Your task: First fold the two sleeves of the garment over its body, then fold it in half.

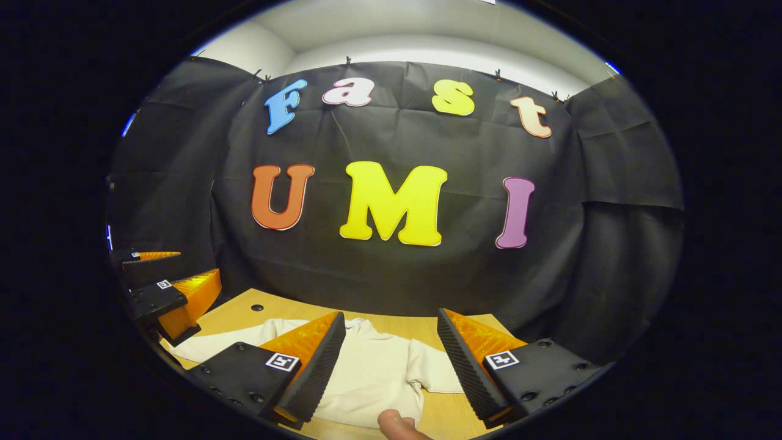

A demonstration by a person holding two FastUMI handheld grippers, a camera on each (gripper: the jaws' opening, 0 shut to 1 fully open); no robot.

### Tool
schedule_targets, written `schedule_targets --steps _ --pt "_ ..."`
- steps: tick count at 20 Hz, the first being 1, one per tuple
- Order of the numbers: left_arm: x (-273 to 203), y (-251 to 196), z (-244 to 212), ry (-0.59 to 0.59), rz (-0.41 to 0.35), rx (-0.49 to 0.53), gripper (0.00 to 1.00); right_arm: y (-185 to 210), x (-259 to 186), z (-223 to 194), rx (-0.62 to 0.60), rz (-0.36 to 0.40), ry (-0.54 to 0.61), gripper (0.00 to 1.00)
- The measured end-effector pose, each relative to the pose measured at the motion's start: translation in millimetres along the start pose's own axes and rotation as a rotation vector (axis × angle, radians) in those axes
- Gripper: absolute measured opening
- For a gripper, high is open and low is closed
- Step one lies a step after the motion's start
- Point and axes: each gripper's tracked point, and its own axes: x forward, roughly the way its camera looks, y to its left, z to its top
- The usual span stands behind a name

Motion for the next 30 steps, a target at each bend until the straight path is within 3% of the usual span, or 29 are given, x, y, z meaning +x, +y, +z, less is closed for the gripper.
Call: schedule_targets --steps 7,11,15,24,30 --pt "7.1 -1.4 -0.7 0.007 0.020 -0.008 0.99 0.1 11.3 -0.2 -0.014 0.019 0.008 0.94" --pt "5.0 -12.5 -2.3 0.011 0.017 -0.008 0.99 -19.1 15.1 -9.5 -0.010 -0.012 0.032 0.94" --pt "2.7 -40.0 -0.1 -0.003 -0.034 -0.047 0.99 -56.7 26.1 -36.6 0.040 -0.039 0.096 0.94" --pt "-8.3 -98.0 -4.5 0.041 -0.027 -0.004 0.99 -204.3 48.5 -159.6 0.067 -0.138 0.276 0.94" --pt "-14.8 -126.7 -8.8 0.090 0.012 0.045 0.99 -344.0 53.3 -273.4 0.065 -0.326 0.478 0.93"
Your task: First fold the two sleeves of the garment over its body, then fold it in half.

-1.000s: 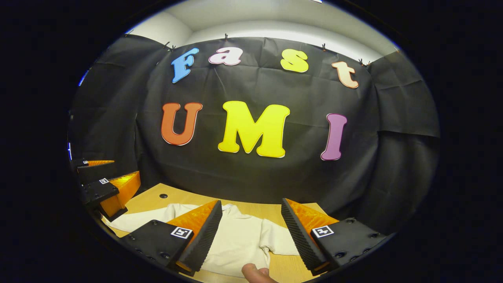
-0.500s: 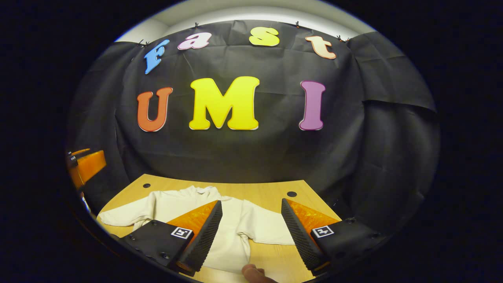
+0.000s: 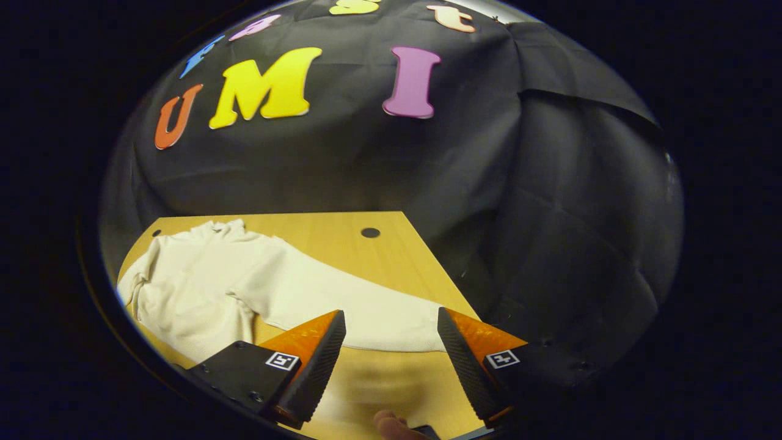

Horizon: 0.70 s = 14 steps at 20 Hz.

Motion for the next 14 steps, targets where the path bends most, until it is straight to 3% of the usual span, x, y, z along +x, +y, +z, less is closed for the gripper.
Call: schedule_targets --steps 7,14 --pt "-12.1 -22.1 -0.5 0.012 0.073 0.035 1.00 -62.9 92.6 -62.7 0.146 -0.056 0.256 0.94" --pt "-17.4 1.0 6.5 -0.008 0.131 0.035 1.00 -62.1 118.5 -83.6 0.193 -0.027 0.408 0.95"
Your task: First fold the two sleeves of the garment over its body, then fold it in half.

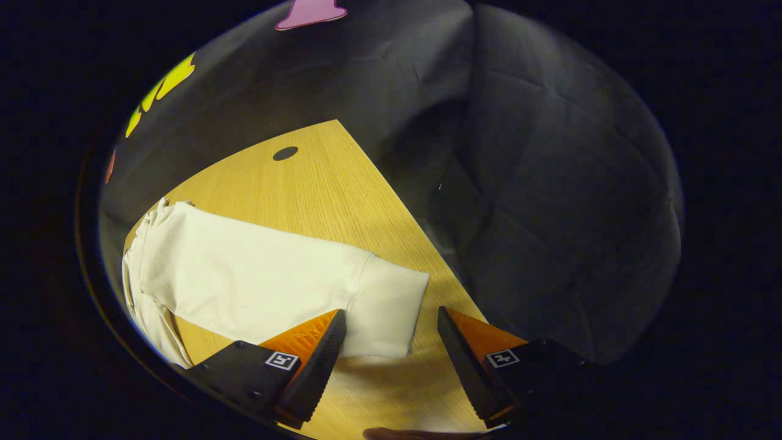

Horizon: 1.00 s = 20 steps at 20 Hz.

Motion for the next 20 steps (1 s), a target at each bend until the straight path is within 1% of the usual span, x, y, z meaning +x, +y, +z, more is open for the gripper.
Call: schedule_targets --steps 1,3,4,5,6,7,9,10,13,14,15,16,18,19,20 --pt "2.4 3.9 -1.9 0.008 0.000 -0.003 1.00 -2.2 -0.8 2.5 -0.003 -0.004 0.000 0.95" --pt "4.8 15.7 -11.1 0.036 0.009 -0.013 1.00 -2.3 -1.2 2.0 0.018 -0.014 0.027 0.90" --pt "4.1 22.3 -15.2 0.046 0.014 -0.016 1.00 -0.4 -1.1 -0.2 0.048 -0.006 0.053 0.93" --pt "5.4 29.0 -17.2 0.050 0.021 -0.023 1.00 3.7 -3.2 -1.7 0.094 0.004 0.082 0.92" --pt "7.2 35.6 -20.7 0.059 0.026 -0.031 1.00 4.8 -3.0 0.5 0.119 -0.004 0.087 0.80" --pt "9.0 40.8 -25.5 0.074 0.034 -0.037 1.00 4.5 -4.5 -2.2 0.120 -0.010 0.104 0.76" --pt "14.2 49.2 -33.9 0.098 0.039 -0.047 1.00 0.6 -5.8 -2.1 0.099 -0.039 0.112 0.75" --pt "15.5 50.8 -36.9 0.107 0.037 -0.049 1.00 1.1 -5.8 -2.2 0.096 -0.046 0.118 0.69" --pt "17.6 57.6 -44.0 0.132 0.033 -0.044 1.00 4.0 -5.9 -2.6 0.125 -0.051 0.156 0.67" --pt "18.3 59.3 -44.3 0.133 0.030 -0.039 1.00 2.6 -7.3 -0.4 0.119 -0.056 0.164 0.60" --pt "19.5 61.7 -46.0 0.136 0.030 -0.031 1.00 4.3 -8.1 -0.6 0.123 -0.057 0.177 0.62" --pt "21.3 63.4 -46.3 0.140 0.030 -0.026 1.00 6.3 -8.7 0.0 0.125 -0.057 0.180 0.60" --pt "23.4 64.5 -46.6 0.147 0.020 -0.025 1.00 9.7 -8.0 0.6 0.129 -0.041 0.186 0.48" --pt "24.2 65.0 -48.5 0.150 0.015 -0.026 1.00 10.1 -9.6 2.7 0.135 -0.046 0.188 0.43" --pt "24.3 67.3 -50.2 0.155 0.017 -0.027 1.00 9.9 -9.1 0.5 0.125 -0.057 0.189 0.31"
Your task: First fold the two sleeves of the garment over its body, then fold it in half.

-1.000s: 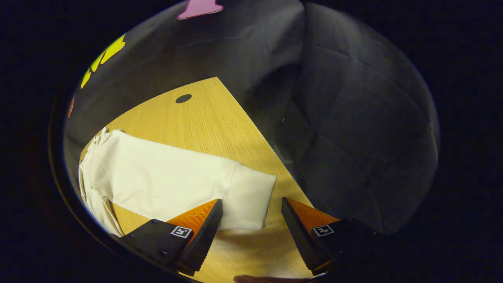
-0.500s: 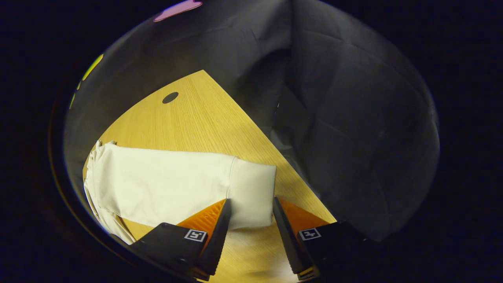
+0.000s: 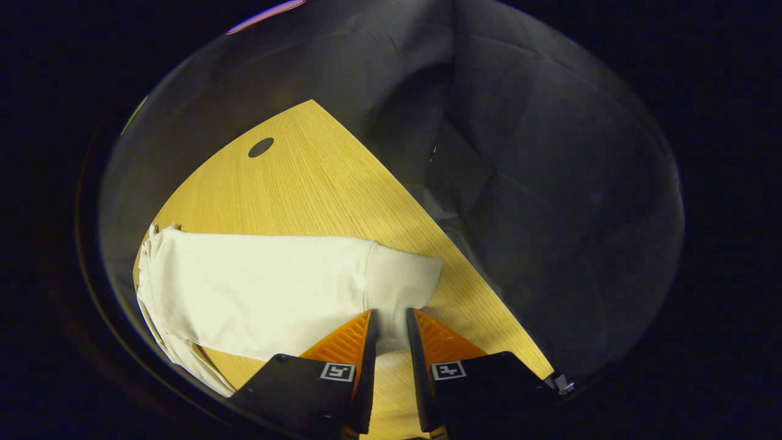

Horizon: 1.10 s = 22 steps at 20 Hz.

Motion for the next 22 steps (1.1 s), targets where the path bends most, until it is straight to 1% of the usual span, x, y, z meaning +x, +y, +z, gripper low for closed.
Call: schedule_targets --steps 1,2,4,6,7,8,12,16,17,22 --pt "0.4 2.8 -1.4 0.004 0.000 0.001 1.00 -0.6 -1.8 3.4 0.000 -0.005 -0.007 0.30" --pt "2.6 5.0 -1.1 0.003 0.002 0.002 1.00 -0.6 -1.0 4.8 -0.007 -0.018 -0.008 0.16" --pt "7.1 7.0 -2.8 0.010 0.000 0.000 1.00 1.7 -2.8 3.2 -0.028 -0.040 -0.001 0.06" --pt "10.0 6.6 -4.6 0.012 -0.012 -0.003 1.00 2.9 -8.8 7.4 -0.049 -0.067 -0.011 0.07" --pt "10.6 7.0 -4.9 0.006 -0.021 -0.003 1.00 6.8 -10.1 9.0 -0.035 -0.065 -0.026 0.07" --pt "12.2 7.3 -3.7 0.000 -0.031 -0.005 1.00 12.5 -16.7 13.3 -0.021 -0.057 -0.039 0.00" --pt "20.8 12.7 -2.8 -0.022 -0.063 0.002 1.00 37.8 -58.3 32.4 -0.010 -0.011 -0.104 0.00" --pt "30.8 28.7 -9.2 -0.029 -0.086 0.016 1.00 96.2 -110.7 49.2 -0.039 0.075 -0.186 0.00" --pt "32.3 32.2 -9.0 -0.038 -0.094 0.018 1.00 111.7 -122.7 51.1 -0.052 0.083 -0.203 0.00" --pt "39.5 63.0 -0.9 -0.106 -0.116 0.004 1.00 223.7 -177.4 43.0 -0.148 0.206 -0.259 0.00"
